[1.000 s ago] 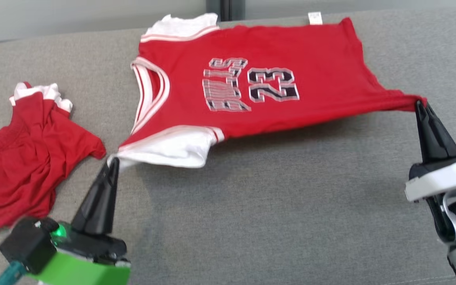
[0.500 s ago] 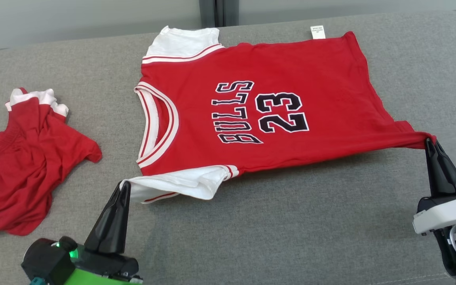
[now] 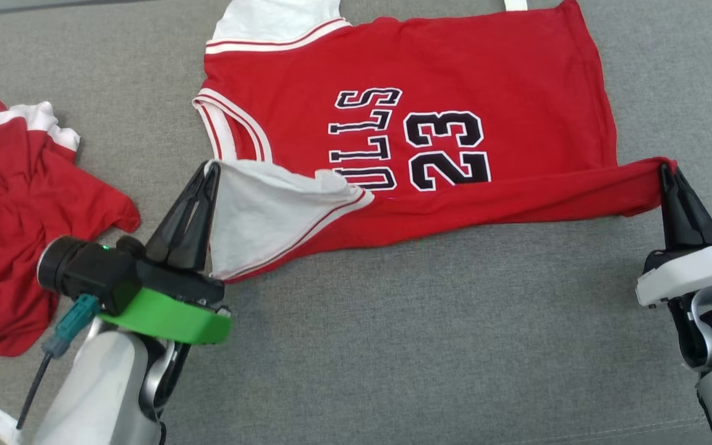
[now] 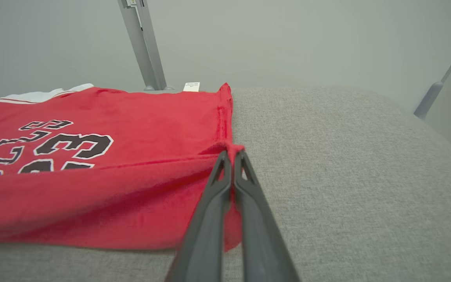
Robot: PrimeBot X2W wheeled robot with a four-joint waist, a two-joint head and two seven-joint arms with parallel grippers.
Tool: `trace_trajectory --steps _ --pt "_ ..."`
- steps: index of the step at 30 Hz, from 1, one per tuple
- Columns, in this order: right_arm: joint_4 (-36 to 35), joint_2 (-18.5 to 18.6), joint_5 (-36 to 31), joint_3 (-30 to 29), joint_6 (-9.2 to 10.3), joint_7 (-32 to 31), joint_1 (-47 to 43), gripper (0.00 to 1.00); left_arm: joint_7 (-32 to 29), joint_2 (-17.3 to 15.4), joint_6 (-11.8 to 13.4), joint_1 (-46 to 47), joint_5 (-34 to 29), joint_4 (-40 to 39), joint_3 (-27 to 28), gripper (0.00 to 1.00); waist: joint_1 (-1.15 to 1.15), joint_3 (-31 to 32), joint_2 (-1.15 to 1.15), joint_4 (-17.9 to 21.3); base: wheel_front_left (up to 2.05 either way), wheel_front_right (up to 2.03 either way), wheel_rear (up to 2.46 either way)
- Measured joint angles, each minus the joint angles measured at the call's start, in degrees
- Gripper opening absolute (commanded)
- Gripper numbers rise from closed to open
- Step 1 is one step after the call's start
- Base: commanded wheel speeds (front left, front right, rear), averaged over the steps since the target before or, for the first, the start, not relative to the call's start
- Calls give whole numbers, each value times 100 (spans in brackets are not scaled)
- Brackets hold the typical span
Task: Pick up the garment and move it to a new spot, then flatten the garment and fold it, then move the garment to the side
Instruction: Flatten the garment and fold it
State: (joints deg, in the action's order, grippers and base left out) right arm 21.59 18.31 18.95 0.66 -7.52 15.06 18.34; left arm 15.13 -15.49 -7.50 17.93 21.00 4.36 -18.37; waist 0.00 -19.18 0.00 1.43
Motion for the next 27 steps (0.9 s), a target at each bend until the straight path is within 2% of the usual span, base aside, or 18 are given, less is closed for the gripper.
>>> trace_trajectory --steps 8,14,17,18,19,20,21,22,27 --pt "347 37 54 147 0 -1 632 0 0 -178 -1 1004 -303 530 -163 0 0 -434 0 26 0 0 0" --pt "450 75 49 247 0 0 967 0 0 -138 -1 1368 -714 631 110 0 0 -718 0 55 0 0 0" --pt "586 77 42 316 0 0 1062 0 -1 -90 -1 1425 -736 798 31 0 0 -803 0 52 0 0 0" --pt "632 74 42 330 0 -1 1090 0 -1 -49 -1 1446 -687 910 8 25 0 -814 0 46 0 0 0" --pt "668 69 42 335 0 0 1117 13 0 -29 -1 1456 -683 1018 -7 82 0 -815 0 38 0 0 0" --pt "682 63 47 336 0 0 1144 39 -1 -10 -1 1460 -681 1143 -4 100 0 -805 0 31 0 0 0" --pt "666 52 47 325 0 -1 1158 78 0 15 -1 1466 -658 1182 9 100 0 -788 0 26 0 0 0" --pt "637 45 41 318 0 -1 1167 100 0 53 -1 1470 -649 1194 52 100 0 -767 0 23 0 0 0" --pt "382 -10 -115 123 0 0 1060 100 0 246 151 1081 -620 1079 460 100 0 -608 0 27 0 0 0"
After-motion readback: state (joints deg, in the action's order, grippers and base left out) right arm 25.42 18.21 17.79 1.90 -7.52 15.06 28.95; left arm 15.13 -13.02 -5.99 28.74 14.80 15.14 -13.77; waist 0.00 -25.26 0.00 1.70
